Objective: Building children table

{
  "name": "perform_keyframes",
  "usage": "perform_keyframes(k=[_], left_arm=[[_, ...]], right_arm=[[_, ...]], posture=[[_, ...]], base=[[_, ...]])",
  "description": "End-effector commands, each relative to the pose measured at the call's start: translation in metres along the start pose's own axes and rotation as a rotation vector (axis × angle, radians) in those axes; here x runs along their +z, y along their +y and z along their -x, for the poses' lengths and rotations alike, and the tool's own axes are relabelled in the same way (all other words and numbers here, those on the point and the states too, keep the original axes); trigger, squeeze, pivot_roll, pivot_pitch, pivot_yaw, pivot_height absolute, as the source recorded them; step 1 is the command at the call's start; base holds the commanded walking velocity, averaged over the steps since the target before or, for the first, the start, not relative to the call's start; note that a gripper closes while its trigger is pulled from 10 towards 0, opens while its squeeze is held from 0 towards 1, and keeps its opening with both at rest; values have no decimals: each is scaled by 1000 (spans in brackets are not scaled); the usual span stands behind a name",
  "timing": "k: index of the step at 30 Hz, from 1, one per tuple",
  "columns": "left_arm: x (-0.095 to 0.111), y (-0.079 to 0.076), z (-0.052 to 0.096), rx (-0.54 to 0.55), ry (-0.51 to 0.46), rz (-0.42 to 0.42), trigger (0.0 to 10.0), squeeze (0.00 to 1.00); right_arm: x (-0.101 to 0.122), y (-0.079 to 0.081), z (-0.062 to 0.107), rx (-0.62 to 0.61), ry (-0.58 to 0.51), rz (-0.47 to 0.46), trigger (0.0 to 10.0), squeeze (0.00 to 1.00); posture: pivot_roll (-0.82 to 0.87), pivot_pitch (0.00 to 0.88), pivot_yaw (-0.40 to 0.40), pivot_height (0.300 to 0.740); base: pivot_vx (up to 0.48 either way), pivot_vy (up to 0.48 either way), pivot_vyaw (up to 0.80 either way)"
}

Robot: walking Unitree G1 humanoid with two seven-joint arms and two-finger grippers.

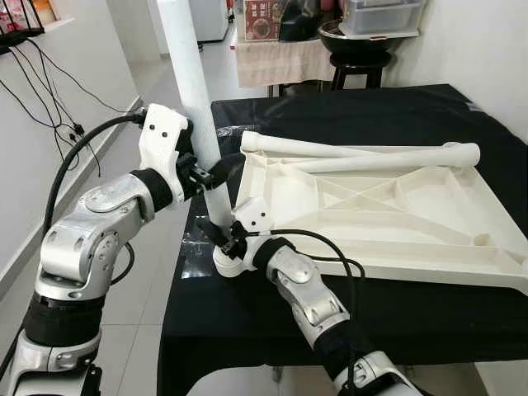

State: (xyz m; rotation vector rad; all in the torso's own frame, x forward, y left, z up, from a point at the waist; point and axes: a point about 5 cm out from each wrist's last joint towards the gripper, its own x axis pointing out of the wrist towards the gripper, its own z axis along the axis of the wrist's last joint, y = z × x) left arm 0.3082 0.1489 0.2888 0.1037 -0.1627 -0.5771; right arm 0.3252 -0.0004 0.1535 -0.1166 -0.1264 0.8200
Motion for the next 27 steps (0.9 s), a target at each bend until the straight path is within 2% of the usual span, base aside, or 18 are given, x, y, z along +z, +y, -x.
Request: perform_keyframes(k=[1, 2, 3, 5, 7, 10, 11, 12, 17, 19, 21, 22, 23, 27], left_arm=[[-2, 8, 4, 43, 13, -6, 0, 0], [-2, 8, 4, 43, 13, -6, 0, 0], [-2, 7, 4, 39, 11, -9, 0, 0], [-2, 7, 4, 39, 11, -9, 0, 0], [-3, 7, 4, 38, 12, -13, 0, 0], [-3, 7, 4, 38, 12, -14, 0, 0], [-3, 7, 4, 39, 13, -16, 0, 0], [-3, 7, 5, 39, 14, -16, 0, 0], [-3, 7, 5, 37, 15, -17, 0, 0], [-2, 7, 6, 33, 16, -20, 0, 0], [-2, 7, 6, 33, 16, -20, 0, 0], [-2, 6, 6, 31, 16, -23, 0, 0], [-2, 6, 6, 28, 16, -24, 0, 0], [-2, 4, 6, 20, 19, -26, 0, 0]], right_arm=[[-7, 27, -8, 59, 58, -36, 4549, 0], [-7, 27, -8, 59, 58, -36, 4549, 0], [1, 21, -8, 103, 50, -14, 10000, 0], [1, 21, -8, 103, 50, -14, 10000, 0], [7, 7, -10, 174, 28, -8, 10000, 0], [9, 1, -11, 192, 20, -13, 10000, 0], [11, -9, -11, 215, 12, -11, 10000, 1000], [14, -18, -11, 251, 2, -10, 10000, 1000], [17, -26, -10, 281, -5, -5, 10000, 1000], [23, -43, -6, 375, -8, 16, 10000, 1000], [23, -43, -6, 375, -8, 16, 10000, 1000], [25, -49, -4, 410, 4, 12, 10000, 522], [25, -53, -3, 439, 18, -1, 10000, 0], [22, -53, -4, 465, 44, -36, 10000, 0]], posture=[[4, 58, 30, 740], [4, 58, 30, 740], [2, 55, 28, 740], [2, 55, 28, 740], [7, 55, 24, 740], [7, 55, 24, 740], [9, 55, 23, 740], [14, 55, 22, 740], [15, 52, 22, 740], [20, 49, 22, 740], [20, 49, 22, 740], [22, 49, 23, 740], [26, 48, 21, 740], [30, 49, 21, 740]], base=[[0, 0, 0], [0, 0, 0], [0, 0, 0], [0, 0, 0], [0, 0, 0], [0, 0, 0], [0, 0, 0], [0, 0, 0], [0, 0, 0], [0, 0, 0], [0, 0, 0], [0, 0, 0], [0, 0, 0], [0, 0, 0]])
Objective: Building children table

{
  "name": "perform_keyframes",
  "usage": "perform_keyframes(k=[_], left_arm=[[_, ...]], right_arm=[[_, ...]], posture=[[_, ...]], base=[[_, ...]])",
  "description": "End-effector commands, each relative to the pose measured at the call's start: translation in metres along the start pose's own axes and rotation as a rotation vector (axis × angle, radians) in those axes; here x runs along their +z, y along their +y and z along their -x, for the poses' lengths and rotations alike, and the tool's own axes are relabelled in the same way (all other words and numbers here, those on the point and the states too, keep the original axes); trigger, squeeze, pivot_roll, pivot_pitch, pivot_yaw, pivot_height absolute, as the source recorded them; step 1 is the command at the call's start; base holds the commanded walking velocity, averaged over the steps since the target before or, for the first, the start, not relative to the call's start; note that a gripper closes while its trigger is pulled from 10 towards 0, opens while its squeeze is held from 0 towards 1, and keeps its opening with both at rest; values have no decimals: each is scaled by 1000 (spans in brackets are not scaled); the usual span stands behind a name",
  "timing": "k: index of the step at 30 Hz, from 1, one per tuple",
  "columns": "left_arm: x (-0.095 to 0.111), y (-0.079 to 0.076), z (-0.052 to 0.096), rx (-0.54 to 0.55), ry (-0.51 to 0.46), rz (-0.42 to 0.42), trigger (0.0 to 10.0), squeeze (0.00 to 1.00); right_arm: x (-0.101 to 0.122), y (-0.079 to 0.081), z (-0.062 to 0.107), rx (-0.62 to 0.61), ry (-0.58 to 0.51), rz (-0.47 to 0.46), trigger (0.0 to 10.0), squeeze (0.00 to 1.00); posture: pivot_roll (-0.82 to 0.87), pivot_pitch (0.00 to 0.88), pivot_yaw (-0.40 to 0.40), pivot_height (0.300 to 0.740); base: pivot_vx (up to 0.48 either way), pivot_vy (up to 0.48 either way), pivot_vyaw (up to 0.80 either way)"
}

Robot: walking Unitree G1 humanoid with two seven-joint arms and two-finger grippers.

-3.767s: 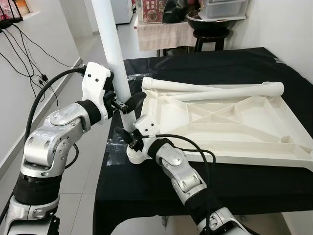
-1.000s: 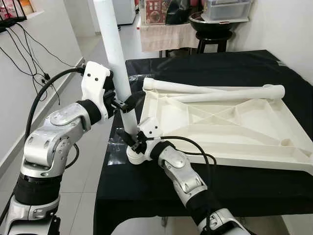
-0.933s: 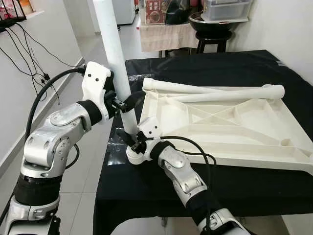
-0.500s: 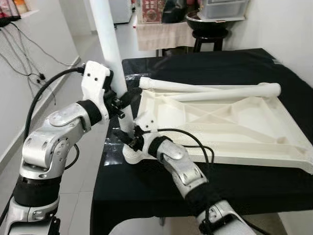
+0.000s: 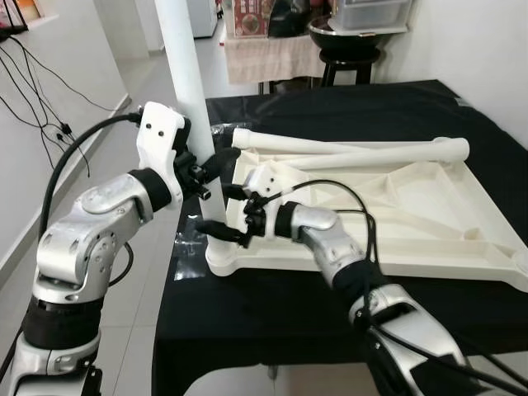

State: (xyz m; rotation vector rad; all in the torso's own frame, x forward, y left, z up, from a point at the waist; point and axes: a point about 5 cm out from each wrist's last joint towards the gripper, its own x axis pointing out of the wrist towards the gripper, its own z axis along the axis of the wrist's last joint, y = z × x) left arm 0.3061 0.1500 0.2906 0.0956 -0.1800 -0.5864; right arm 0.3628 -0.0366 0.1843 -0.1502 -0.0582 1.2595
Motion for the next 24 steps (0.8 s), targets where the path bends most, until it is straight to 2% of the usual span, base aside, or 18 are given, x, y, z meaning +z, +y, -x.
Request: perform_keyframes(k=[1, 2, 5, 6, 19, 20, 22, 23, 24], left_arm=[[-4, 4, 4, 28, 38, -29, 0, 0], [-4, 3, 4, 24, 40, -30, 0, 0], [-5, 2, 4, 21, 41, -30, 0, 0], [-5, 1, 4, 16, 41, -31, 0, 0], [-5, -2, 3, 2, 41, -31, 0, 0], [-5, -1, 3, 17, 31, -31, 5569, 1000], [-5, -1, 3, 17, 31, -31, 5569, 1000], [-4, -1, 3, 21, 22, -24, 10000, 1000], [-4, -1, 3, 21, 22, -24, 10000, 1000]], right_arm=[[0, 2, -4, 22, 1, -22, 10000, 0], [-2, 3, -5, 33, 6, -37, 4275, 0], [-3, 4, -6, 44, 8, -45, 4275, 0], [-5, 5, -8, 62, 4, -57, 0, 0], [-13, 11, -9, 100, -16, -94, 0, 0], [-15, 10, -7, 85, -18, -88, 0, 0], [-15, 10, -7, 85, -18, -88, 0, 0], [-18, 10, -4, 56, -7, -72, 0, 0], [-18, 10, -4, 56, -7, -72, 0, 0]], posture=[[30, 49, 21, 740], [33, 48, 21, 740], [34, 48, 21, 740], [35, 45, 21, 740], [31, 49, 22, 740], [27, 51, 21, 740], [27, 51, 21, 740], [25, 54, 19, 740], [25, 54, 19, 740]], base=[[0, 0, 0], [0, 0, 0], [0, 0, 0], [0, 0, 0], [0, 0, 0], [0, 0, 0], [0, 0, 0], [0, 0, 0], [0, 0, 0]])
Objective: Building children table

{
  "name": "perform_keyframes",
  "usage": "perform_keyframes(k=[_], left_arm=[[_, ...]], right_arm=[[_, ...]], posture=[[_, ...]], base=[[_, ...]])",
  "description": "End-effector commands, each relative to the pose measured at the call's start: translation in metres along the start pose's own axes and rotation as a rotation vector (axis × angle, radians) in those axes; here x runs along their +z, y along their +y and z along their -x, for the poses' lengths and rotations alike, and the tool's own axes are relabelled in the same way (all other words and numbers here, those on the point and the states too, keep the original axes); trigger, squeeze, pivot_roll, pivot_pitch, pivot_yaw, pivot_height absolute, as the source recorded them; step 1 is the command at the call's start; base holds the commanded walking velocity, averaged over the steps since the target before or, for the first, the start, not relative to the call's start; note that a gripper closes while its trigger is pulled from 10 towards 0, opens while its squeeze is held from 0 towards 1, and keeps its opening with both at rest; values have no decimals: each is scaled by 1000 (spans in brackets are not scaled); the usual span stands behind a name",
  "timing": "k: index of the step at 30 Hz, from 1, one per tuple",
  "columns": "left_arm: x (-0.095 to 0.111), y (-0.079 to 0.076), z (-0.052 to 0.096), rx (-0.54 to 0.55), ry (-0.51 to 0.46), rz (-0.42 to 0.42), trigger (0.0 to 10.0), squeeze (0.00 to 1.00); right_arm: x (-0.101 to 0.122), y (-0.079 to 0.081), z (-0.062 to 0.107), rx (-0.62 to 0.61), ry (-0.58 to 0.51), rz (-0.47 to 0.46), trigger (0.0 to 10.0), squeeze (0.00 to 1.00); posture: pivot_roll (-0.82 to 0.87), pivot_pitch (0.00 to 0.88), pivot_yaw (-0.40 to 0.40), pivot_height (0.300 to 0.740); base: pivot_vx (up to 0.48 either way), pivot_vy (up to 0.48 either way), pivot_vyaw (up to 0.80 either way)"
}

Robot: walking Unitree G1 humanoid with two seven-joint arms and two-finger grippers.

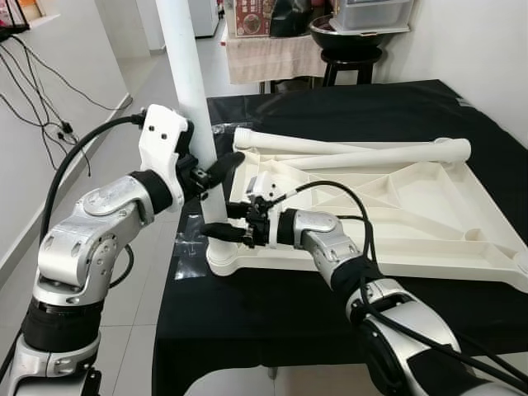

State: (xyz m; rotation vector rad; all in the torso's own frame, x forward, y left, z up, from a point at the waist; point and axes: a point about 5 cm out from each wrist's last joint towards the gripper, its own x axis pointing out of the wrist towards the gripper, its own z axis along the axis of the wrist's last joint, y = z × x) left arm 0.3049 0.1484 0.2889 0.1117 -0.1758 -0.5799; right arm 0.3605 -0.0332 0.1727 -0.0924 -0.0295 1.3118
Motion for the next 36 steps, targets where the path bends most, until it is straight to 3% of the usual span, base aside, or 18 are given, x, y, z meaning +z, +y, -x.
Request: perform_keyframes(k=[1, 2, 5, 6, 8, 9, 12, 17, 21, 22, 23, 25, 36], left_arm=[[-3, 1, 3, 17, 13, -10, 10000, 1000], [-2, 2, 4, 32, 11, -8, 10000, 1000], [-2, 2, 4, 32, 11, -8, 10000, 1000], [-3, 4, 4, 44, 16, -1, 10000, 1000], [-3, 4, 4, 44, 16, -1, 10000, 1000], [-5, 6, 3, 48, 28, 2, 10000, 0], [-7, 5, -2, 32, 38, -7, 10000, 0], [-4, 8, -2, 41, 31, -17, 10000, 0], [-5, 8, -1, 46, 36, -17, 10000, 0], [-6, 8, 1, 39, 40, -15, 8706, 0], [-6, 8, 1, 39, 40, -15, 8706, 0], [-6, 8, 1, 26, 36, -9, 0, 0], [-5, 4, -2, 2, 25, -13, 0, 0]], right_arm=[[-7, 5, -2, 4, 6, -13, 0, 0], [-15, 4, 1, -73, 53, 3, 0, 0], [-15, 4, 1, -73, 53, 3, 0, 0], [-36, 13, 0, -345, 118, -10, 0, 0], [-36, 13, 0, -345, 118, -10, 0, 0], [-45, 30, -5, -467, 144, 10, 0, 0], [-44, 41, -16, -570, 126, 36, 0, 0], [-39, 46, -30, -502, 90, 51, 0, 0], [-39, 47, -31, -500, 87, 52, 0, 0], [-39, 49, -29, -509, 91, 54, 0, 0], [-39, 49, -29, -509, 91, 54, 0, 0], [-38, 53, -28, -521, 95, 57, 0, 0], [-29, 57, -27, -533, 86, 76, 0, 0]], posture=[[25, 54, 19, 740], [28, 58, 7, 740], [28, 58, 7, 740], [26, 60, 4, 740], [26, 60, 4, 740], [-1, 51, 30, 740], [7, 40, 24, 740], [11, 36, 22, 740], [12, 37, 23, 740], [11, 38, 24, 740], [11, 38, 24, 740], [8, 36, 24, 740], [3, 17, 18, 740]], base=[[0, 0, 0], [0, 0, 0], [0, 0, 0], [0, 0, 0], [0, 0, 0], [0, 0, 0], [0, 0, 0], [0, 0, 0], [0, 0, 0], [0, 0, 0], [0, 0, 0], [0, 0, 0], [0, 0, 0]])
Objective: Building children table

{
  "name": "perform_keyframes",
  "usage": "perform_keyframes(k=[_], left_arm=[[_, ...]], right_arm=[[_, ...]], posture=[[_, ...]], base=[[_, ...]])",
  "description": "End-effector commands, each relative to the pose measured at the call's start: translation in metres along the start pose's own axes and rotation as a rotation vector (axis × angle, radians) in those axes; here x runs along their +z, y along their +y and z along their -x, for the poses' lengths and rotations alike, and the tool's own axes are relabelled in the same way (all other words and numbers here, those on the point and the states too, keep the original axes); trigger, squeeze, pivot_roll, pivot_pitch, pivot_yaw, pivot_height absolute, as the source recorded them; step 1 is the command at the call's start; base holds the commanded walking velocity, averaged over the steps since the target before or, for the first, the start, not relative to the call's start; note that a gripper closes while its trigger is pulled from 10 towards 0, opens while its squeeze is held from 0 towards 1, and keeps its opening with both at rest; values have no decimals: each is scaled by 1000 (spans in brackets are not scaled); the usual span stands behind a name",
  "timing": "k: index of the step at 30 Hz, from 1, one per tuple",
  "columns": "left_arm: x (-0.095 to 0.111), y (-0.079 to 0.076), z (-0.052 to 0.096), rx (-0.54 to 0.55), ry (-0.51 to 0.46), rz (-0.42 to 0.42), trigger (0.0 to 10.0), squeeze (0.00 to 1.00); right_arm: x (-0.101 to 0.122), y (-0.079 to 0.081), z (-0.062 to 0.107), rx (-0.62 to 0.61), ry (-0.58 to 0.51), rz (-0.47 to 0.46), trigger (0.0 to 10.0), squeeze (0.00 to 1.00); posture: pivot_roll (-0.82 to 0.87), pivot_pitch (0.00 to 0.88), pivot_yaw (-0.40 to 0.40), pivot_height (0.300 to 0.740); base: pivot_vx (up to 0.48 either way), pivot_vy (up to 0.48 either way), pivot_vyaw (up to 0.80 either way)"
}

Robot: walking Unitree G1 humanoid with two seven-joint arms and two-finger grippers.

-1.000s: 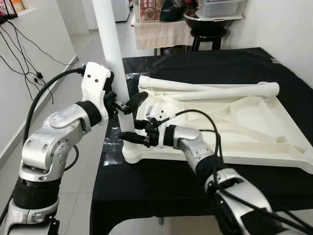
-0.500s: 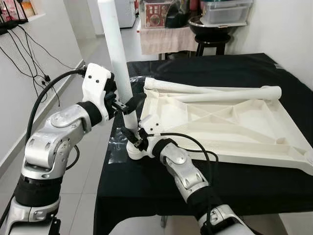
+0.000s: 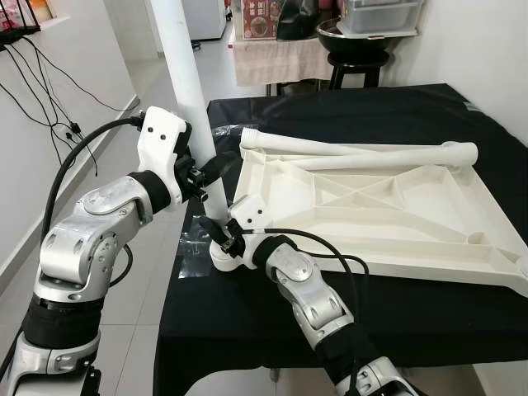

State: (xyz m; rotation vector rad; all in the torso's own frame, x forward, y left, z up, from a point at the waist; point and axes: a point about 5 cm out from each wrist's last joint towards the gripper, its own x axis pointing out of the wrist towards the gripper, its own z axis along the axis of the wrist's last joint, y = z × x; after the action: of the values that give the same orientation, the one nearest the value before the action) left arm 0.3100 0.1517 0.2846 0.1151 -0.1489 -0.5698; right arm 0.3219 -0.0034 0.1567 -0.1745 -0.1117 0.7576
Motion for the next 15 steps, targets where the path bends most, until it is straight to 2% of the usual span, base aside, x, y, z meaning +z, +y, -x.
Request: perform_keyframes(k=[1, 4, 5, 6, 8, 11, 12, 13, 14, 15], left_arm=[[1, 0, 0, -6, -2, -17, 0, 0], [1, -1, 0, -7, -3, -17, 0, 0], [1, -1, 0, -8, -3, -18, 0, 0], [0, -1, 1, -8, -2, -18, 0, 0], [0, -2, 1, -10, -1, -18, 0, 0], [0, -2, 1, -11, -1, -18, 0, 0], [0, -2, 1, -12, -1, -18, 0, 0], [0, -2, 1, -12, -1, -18, 0, 0], [0, -2, 1, -12, -1, -18, 0, 0], [0, -2, 1, -12, -1, -18, 0, 0]], right_arm=[[-16, 15, 0, 23, 80, -15, 0, 0], [-15, 13, -1, 22, 76, -15, 0, 0], [-13, 9, -2, 1, 72, -11, 8078, 0], [-8, 5, -4, 31, 55, -38, 10000, 1000], [4, -4, -7, 131, -17, -97, 10000, 1000], [10, -9, -8, 173, -58, -118, 10000, 1000], [15, -12, -7, 250, -99, -127, 10000, 1000], [15, -12, -7, 250, -99, -127, 10000, 1000], [17, -15, -5, 331, -125, -133, 10000, 1000], [17, -15, -5, 331, -125, -133, 10000, 1000]], posture=[[3, 17, 18, 740], [3, 17, 18, 740], [5, 18, 17, 740], [8, 17, 15, 740], [9, 16, 13, 740], [9, 16, 13, 740], [8, 15, 15, 740], [8, 15, 15, 740], [8, 16, 15, 740], [8, 16, 15, 740]], base=[[0, 0, 0], [0, 0, 0], [0, 0, 0], [0, 0, 0], [0, 0, 0], [0, 0, 0], [0, 0, 0], [0, 0, 0], [0, 0, 0], [0, 0, 0]])
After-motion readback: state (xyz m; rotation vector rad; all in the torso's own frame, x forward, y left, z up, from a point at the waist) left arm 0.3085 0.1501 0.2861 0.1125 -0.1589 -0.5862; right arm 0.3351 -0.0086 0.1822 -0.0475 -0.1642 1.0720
